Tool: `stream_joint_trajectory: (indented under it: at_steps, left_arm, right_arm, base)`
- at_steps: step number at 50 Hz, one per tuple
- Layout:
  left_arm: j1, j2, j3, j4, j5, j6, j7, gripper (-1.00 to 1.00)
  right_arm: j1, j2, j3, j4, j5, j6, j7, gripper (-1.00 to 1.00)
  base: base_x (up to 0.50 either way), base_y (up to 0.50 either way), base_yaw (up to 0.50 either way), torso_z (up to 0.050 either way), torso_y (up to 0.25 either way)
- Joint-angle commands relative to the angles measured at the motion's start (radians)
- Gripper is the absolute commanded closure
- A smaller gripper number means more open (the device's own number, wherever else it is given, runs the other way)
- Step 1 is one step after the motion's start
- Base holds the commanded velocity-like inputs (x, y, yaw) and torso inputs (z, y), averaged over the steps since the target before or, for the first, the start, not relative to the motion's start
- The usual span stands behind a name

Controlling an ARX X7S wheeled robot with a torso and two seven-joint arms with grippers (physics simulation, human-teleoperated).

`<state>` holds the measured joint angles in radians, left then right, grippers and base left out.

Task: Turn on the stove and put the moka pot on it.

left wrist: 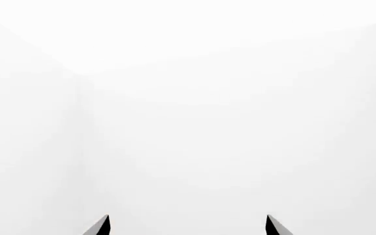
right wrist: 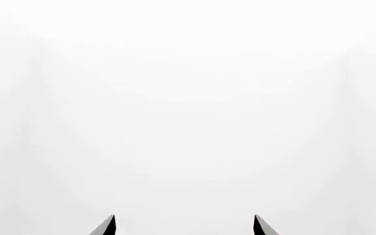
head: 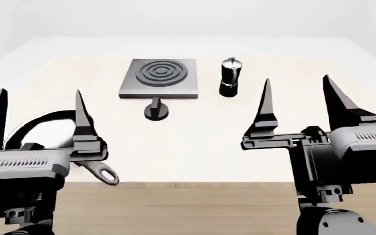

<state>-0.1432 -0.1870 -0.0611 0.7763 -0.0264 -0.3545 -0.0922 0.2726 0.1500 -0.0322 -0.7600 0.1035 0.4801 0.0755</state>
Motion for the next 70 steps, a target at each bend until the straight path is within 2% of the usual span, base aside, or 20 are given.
stream_joint_trajectory:
  at_steps: [1, 2, 21, 25, 27, 31, 33, 37, 42, 49, 55, 62, 63, 64, 70]
  left_arm:
    - [-0.022, -0.024, -0.039, 0.123, -0.037, -0.066, 0.001, -1.0]
    - [-0.022, -0.024, -0.039, 0.123, -0.039, -0.067, 0.0, -1.0]
    - [-0.024, -0.043, -0.028, 0.133, -0.063, -0.074, -0.02, -1.0]
    - [-0.023, -0.047, -0.027, 0.135, -0.07, -0.077, -0.022, -1.0]
    - [-0.019, -0.05, -0.024, 0.131, -0.068, -0.075, -0.023, -1.0]
    - [-0.021, -0.054, -0.028, 0.14, -0.078, -0.086, -0.027, -1.0]
    - [-0.022, -0.056, -0.028, 0.139, -0.079, -0.088, -0.03, -1.0]
    - [-0.018, -0.059, -0.02, 0.137, -0.076, -0.079, -0.034, -1.0]
    - [-0.015, -0.065, -0.017, 0.142, -0.078, -0.079, -0.037, -1.0]
    - [-0.016, -0.068, -0.011, 0.139, -0.082, -0.075, -0.043, -1.0]
    - [-0.01, -0.071, -0.006, 0.132, -0.081, -0.062, -0.05, -1.0]
    - [-0.009, -0.077, -0.006, 0.135, -0.088, -0.061, -0.055, -1.0]
    - [-0.008, -0.078, -0.007, 0.135, -0.088, -0.06, -0.055, -1.0]
    - [-0.006, -0.078, -0.009, 0.135, -0.09, -0.059, -0.056, -1.0]
    - [-0.006, -0.082, -0.008, 0.133, -0.096, -0.058, -0.06, -1.0]
  right_arm:
    - [0.034, 0.02, 0.01, -0.092, 0.019, 0.043, 0.007, -1.0]
    - [0.052, 0.022, 0.013, -0.11, 0.027, 0.078, 0.01, -1.0]
    - [0.038, 0.035, 0.003, -0.108, 0.033, 0.05, 0.025, -1.0]
    - [0.073, 0.038, 0.005, -0.133, 0.046, 0.109, 0.031, -1.0]
    - [0.042, 0.038, 0.0, -0.113, 0.038, 0.055, 0.03, -1.0]
    - [0.04, 0.041, -0.003, -0.115, 0.037, 0.056, 0.034, -1.0]
    - [0.069, 0.042, 0.003, -0.139, 0.051, 0.107, 0.039, -1.0]
    - [0.039, 0.042, -0.002, -0.115, 0.041, 0.055, 0.042, -1.0]
    - [0.07, 0.051, -0.006, -0.139, 0.045, 0.109, 0.05, -1.0]
    - [0.039, 0.056, -0.02, -0.114, 0.029, 0.058, 0.056, -1.0]
    - [0.07, 0.06, -0.019, -0.134, 0.043, 0.109, 0.061, -1.0]
    - [0.037, 0.058, -0.028, -0.106, 0.038, 0.051, 0.064, -1.0]
    - [0.059, 0.059, -0.024, -0.123, 0.047, 0.09, 0.067, -1.0]
    - [0.039, 0.059, -0.028, -0.108, 0.04, 0.055, 0.066, -1.0]
    - [0.058, 0.058, -0.016, -0.117, 0.066, 0.088, 0.069, -1.0]
  base:
    - [0.0, 0.0, 0.0, 0.05, 0.002]
    - [0.0, 0.0, 0.0, 0.05, 0.002]
    - [0.0, 0.0, 0.0, 0.05, 0.002]
    - [0.0, 0.0, 0.0, 0.05, 0.002]
    - [0.0, 0.0, 0.0, 0.05, 0.001]
    - [0.0, 0.0, 0.0, 0.05, 0.003]
    - [0.0, 0.0, 0.0, 0.05, 0.002]
    - [0.0, 0.0, 0.0, 0.05, 0.002]
    - [0.0, 0.0, 0.0, 0.0, 0.0]
    - [0.0, 0.03, 0.0, 0.0, 0.0]
    - [0.0, 0.31, 0.0, 0.0, 0.0]
    - [0.0, 0.32, 0.0, 0.0, 0.0]
    - [0.0, 0.32, 0.0, 0.0, 0.0]
    - [0.0, 0.32, 0.0, 0.0, 0.0]
    - [0.0, 0.25, 0.0, 0.0, 0.0]
